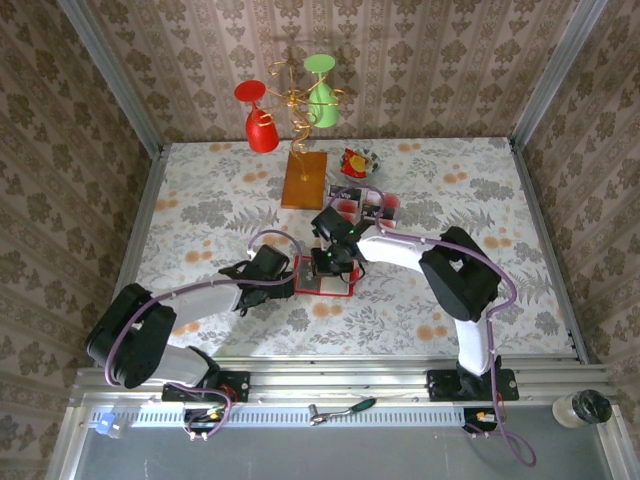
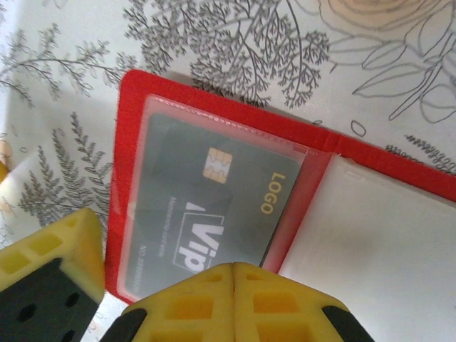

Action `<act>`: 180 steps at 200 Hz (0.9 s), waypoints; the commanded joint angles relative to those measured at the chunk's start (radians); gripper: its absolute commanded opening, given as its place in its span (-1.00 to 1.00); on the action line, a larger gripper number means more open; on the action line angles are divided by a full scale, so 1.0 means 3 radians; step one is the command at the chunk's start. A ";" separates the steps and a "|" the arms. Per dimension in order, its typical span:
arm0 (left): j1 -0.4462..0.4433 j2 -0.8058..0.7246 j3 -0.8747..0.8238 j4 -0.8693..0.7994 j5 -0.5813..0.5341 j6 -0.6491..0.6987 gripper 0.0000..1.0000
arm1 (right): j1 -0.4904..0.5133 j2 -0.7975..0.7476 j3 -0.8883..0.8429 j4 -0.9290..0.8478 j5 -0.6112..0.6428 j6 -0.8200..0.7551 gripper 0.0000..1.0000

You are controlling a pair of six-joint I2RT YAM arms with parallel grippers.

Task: Put the credit cards into the card holder
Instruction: Insert the credit card into the card slot, then flip over the card slot on the card holder.

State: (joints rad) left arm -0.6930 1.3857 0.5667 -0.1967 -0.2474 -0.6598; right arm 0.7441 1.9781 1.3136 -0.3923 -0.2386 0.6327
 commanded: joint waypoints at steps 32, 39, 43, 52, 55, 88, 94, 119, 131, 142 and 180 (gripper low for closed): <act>0.0023 -0.0132 0.0073 -0.0255 -0.0030 0.0029 0.81 | -0.0001 -0.0085 0.0079 -0.0036 0.0005 0.0015 -0.83; 0.0026 -0.0186 0.0109 -0.0314 -0.0039 0.0049 0.81 | -0.0024 -0.0155 0.0051 -0.0037 0.0017 0.0008 -0.82; 0.0028 -0.0219 0.0133 -0.0348 -0.0047 0.0059 0.81 | -0.0042 -0.0194 0.0027 -0.0041 0.0019 -0.0001 -0.81; 0.0028 -0.0301 0.0189 -0.0428 -0.0060 0.0084 0.81 | -0.0091 -0.0281 -0.0036 -0.0052 0.0050 -0.0021 -0.81; 0.0028 -0.0328 0.0215 -0.0452 -0.0067 0.0092 0.81 | -0.0111 -0.0310 -0.0057 -0.0053 0.0061 -0.0026 -0.81; -0.0009 -0.0479 0.0466 -0.0567 -0.0025 0.0139 0.81 | -0.0333 -0.0507 -0.0314 -0.0057 0.0095 -0.0093 -0.78; -0.0033 -0.0465 0.0528 -0.0581 -0.0015 0.0143 0.81 | -0.0363 -0.0506 -0.0337 -0.0055 0.0095 -0.0112 -0.78; -0.0184 -0.0283 0.0796 -0.0586 -0.0014 0.0159 0.81 | -0.0439 -0.0480 -0.0398 -0.0088 0.0160 -0.0195 -0.78; -0.0263 -0.0161 0.0924 -0.0570 -0.0013 0.0163 0.81 | -0.0465 -0.0456 -0.0411 -0.0084 0.0170 -0.0206 -0.78; -0.0320 -0.0032 0.1027 -0.0555 -0.0011 0.0164 0.81 | -0.0476 -0.0436 -0.0411 -0.0066 0.0166 -0.0206 -0.78; -0.0436 0.0321 0.1205 -0.0437 -0.0005 0.0163 0.81 | -0.0496 -0.0331 -0.0370 -0.0037 0.0175 -0.0211 -0.79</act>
State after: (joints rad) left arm -0.8089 1.4334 0.8932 -0.3286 -0.2497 -0.6315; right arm 0.6018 1.8462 1.1976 -0.3958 -0.2119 0.5896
